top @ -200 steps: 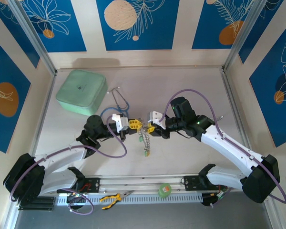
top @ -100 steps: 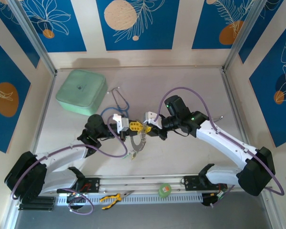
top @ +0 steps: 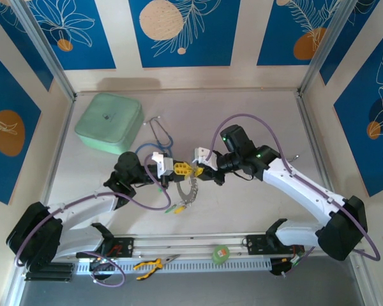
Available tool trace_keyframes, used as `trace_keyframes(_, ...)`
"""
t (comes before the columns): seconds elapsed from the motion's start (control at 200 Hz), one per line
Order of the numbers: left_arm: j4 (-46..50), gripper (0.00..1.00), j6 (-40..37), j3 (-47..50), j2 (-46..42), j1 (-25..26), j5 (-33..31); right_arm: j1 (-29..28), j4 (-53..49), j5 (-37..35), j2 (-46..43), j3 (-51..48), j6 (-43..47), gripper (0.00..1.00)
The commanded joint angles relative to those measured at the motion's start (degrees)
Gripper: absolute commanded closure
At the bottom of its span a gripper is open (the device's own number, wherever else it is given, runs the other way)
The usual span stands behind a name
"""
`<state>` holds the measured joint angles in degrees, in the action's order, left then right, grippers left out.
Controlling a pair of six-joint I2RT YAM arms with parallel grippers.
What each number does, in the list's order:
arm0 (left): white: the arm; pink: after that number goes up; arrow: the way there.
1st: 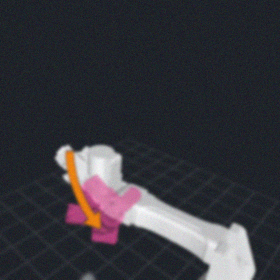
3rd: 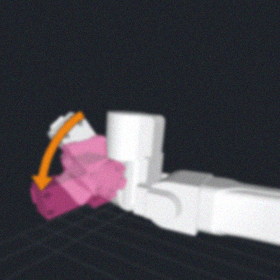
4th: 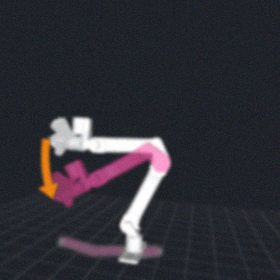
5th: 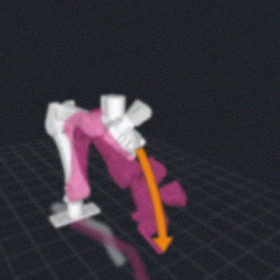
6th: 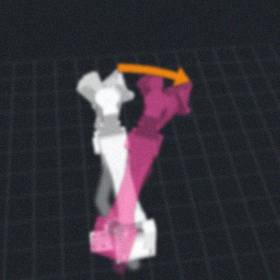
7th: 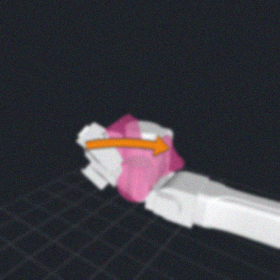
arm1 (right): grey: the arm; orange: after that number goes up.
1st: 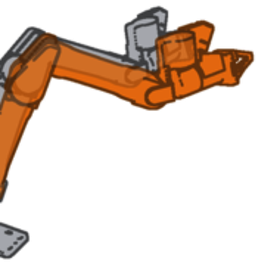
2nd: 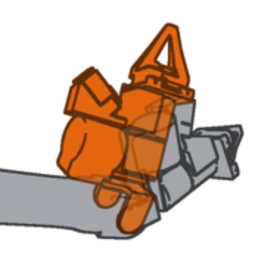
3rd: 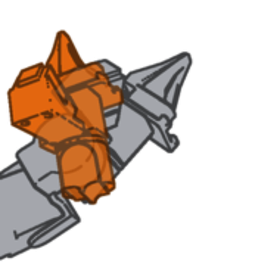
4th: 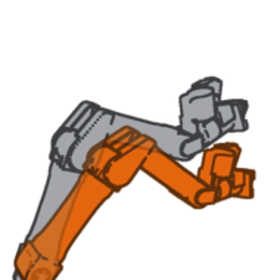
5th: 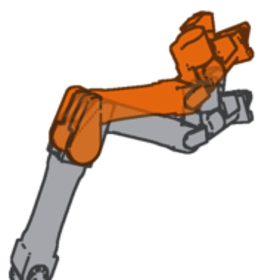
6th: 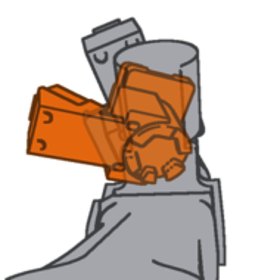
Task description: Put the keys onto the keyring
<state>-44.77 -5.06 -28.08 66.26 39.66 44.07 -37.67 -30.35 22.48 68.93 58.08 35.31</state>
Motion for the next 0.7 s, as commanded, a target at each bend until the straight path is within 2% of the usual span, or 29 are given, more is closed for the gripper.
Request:
trace_keyframes(0.0, 5.8, 1.00, -5.3, -2.1, -1.8, 0.3, -0.3, 1.9, 3.8, -1.9, -5.3, -0.8, -0.9, 1.00)
trace_keyframes(0.175, 14.9, 1.00, -10.1, -3.6, -2.5, 0.3, -1.8, 2.5, 1.7, -1.3, -8.7, -0.9, -0.2, 1.00)
trace_keyframes(0.35, 17.3, 1.00, -10.9, -4.3, -2.3, 0.3, -3.4, 1.2, 0.4, -4.1, -8.4, -1.0, 0.2, 1.00)
trace_keyframes(0.445, 17.1, 0.58, -10.1, -3.8, -2.7, 0.3, -5.4, -0.1, 1.8, -5.1, -8.0, -0.8, 0.0, 1.00)
trace_keyframes(0.515, 14.1, 0.37, -7.7, -1.4, -4.9, 0.3, -9.4, -1.1, 2.1, -6.7, -7.0, -0.2, 0.2, 1.00)
trace_keyframes(0.545, 12.4, 0.30, -6.5, 0.1, -6.5, 0.3, -12.3, -1.7, 2.1, -7.6, -6.4, 0.1, 0.4, 1.00)
trace_keyframes(0.585, 10.7, 0.15, -4.7, 2.1, -8.8, 0.3, -17.4, -2.4, 2.5, -8.5, -5.3, 0.4, 0.5, 1.00)
trace_keyframes(0.645, 10.5, 0.03, -2.3, 4.6, -13.6, 0.3, -27.3, -4.0, 4.0, -9.7, -3.4, 1.0, 0.4, 1.00)
trace_keyframes(0.695, 12.6, 0.00, -0.6, 5.8, -18.0, 0.2, -36.8, -5.3, 6.3, -9.8, -1.4, 1.7, -0.5, 1.00)
